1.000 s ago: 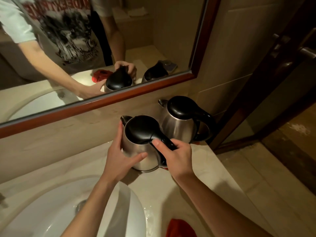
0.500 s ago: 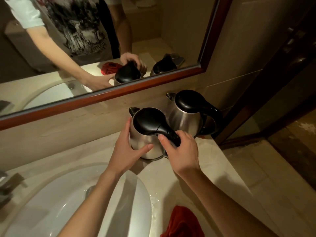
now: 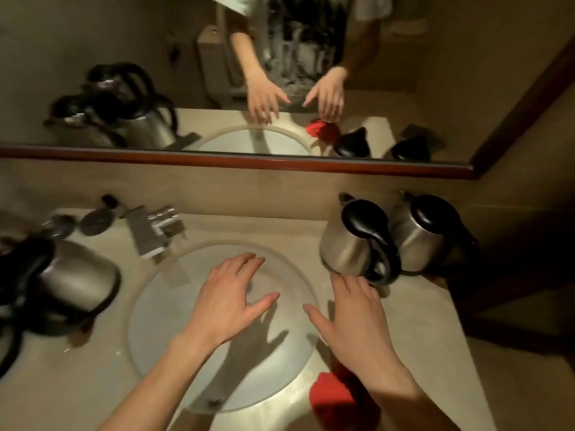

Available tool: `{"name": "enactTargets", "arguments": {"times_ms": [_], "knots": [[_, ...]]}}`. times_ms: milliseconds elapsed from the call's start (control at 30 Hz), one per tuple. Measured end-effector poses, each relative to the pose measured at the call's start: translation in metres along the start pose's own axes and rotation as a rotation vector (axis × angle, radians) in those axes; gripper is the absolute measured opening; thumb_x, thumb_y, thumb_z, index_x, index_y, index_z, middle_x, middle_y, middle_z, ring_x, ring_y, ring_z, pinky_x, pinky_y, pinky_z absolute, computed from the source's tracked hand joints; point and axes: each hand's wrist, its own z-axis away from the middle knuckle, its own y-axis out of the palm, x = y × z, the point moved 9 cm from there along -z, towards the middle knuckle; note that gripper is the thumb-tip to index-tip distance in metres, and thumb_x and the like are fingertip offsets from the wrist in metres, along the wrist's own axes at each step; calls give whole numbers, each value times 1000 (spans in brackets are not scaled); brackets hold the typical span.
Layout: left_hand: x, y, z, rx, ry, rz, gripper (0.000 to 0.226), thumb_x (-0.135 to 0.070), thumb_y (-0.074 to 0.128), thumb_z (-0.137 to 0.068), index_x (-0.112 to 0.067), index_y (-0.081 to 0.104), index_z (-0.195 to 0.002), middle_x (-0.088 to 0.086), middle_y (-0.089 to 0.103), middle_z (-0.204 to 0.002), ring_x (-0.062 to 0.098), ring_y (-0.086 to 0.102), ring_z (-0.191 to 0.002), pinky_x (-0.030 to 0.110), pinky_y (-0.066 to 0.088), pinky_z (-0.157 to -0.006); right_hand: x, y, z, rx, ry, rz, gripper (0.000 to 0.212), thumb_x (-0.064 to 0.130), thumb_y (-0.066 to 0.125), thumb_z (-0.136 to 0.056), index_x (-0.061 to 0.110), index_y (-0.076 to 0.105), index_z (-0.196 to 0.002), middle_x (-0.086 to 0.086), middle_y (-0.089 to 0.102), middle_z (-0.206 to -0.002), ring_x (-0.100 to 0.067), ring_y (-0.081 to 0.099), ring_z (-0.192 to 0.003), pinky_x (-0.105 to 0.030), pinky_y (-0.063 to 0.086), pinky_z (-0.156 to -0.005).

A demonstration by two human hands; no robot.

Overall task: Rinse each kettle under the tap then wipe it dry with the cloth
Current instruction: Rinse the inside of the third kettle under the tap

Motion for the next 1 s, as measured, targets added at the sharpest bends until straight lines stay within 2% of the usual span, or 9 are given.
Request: {"name": "enactTargets", "arguments": {"times_ms": [67,200,300,367,467,633,733,833,1000], "knots": [[23,-28,26,-49,-57,-53,78,-73,43,-81,-21,56,-137,1,56,-138,23,52,-126,41,40,-103,40,4,2,8,-81,10,63,63,60,-82,11,68,-117,-5,70,-107,-30,65,-102,-44,54,-88],[70,-85,70,-141,-138,-152,75,-72,48,-83,-20,55,-136,1,58,-134,23,53,-122,40,42,-99,125,7,-1,12,-263,76,68,69,48,-79,12,69,-111,-7,71,-102,-32,65,-95,-45,55,-83],[103,-127,97,-200,-183,-200,73,-70,49,-83,-20,55,-135,1,58,-132,23,54,-120,38,42,-98,188,8,-3,36,-351,113,67,68,57,-74,11,69,-107,-8,71,-99,-33,66,-93,-43,54,-80],[124,-149,113,-233,-222,-212,73,-70,46,-83,-19,57,-133,2,59,-131,24,55,-119,39,43,-96,227,9,-1,50,-406,130,64,65,65,-76,11,68,-111,-9,70,-105,-34,65,-100,-44,51,-85],[160,-178,144,-255,-297,-239,74,-72,45,-82,-21,53,-136,0,56,-134,23,52,-122,40,41,-98,290,15,4,66,-509,121,63,63,65,-86,12,62,-124,-10,66,-122,-34,58,-117,-47,44,-99],[224,-217,195,-310,-422,-249,81,-74,39,-81,-21,49,-142,0,53,-139,21,47,-129,42,38,-106,377,31,14,57,-647,91,62,62,62,-90,14,57,-129,-9,62,-128,-33,53,-122,-46,41,-102],[258,-226,212,-310,-476,-248,86,-76,33,-80,-22,47,-144,0,50,-143,20,44,-133,41,34,-110,414,45,18,65,-680,69,57,61,66,-88,15,60,-121,-8,65,-120,-33,56,-116,-46,44,-97],[287,-222,211,-277,-479,-243,84,-76,31,-82,-23,46,-146,0,49,-145,20,43,-134,42,34,-111,439,65,17,103,-674,73,60,63,64,-90,17,57,-127,-5,63,-126,-30,54,-121,-44,43,-102],[323,-209,185,-249,-442,-193,67,-61,48,-92,-23,44,-146,-2,47,-146,17,41,-135,38,33,-111,458,101,-1,184,-589,108,67,65,61,-92,19,48,-139,-4,57,-138,-27,48,-131,-43,40,-108]]}}
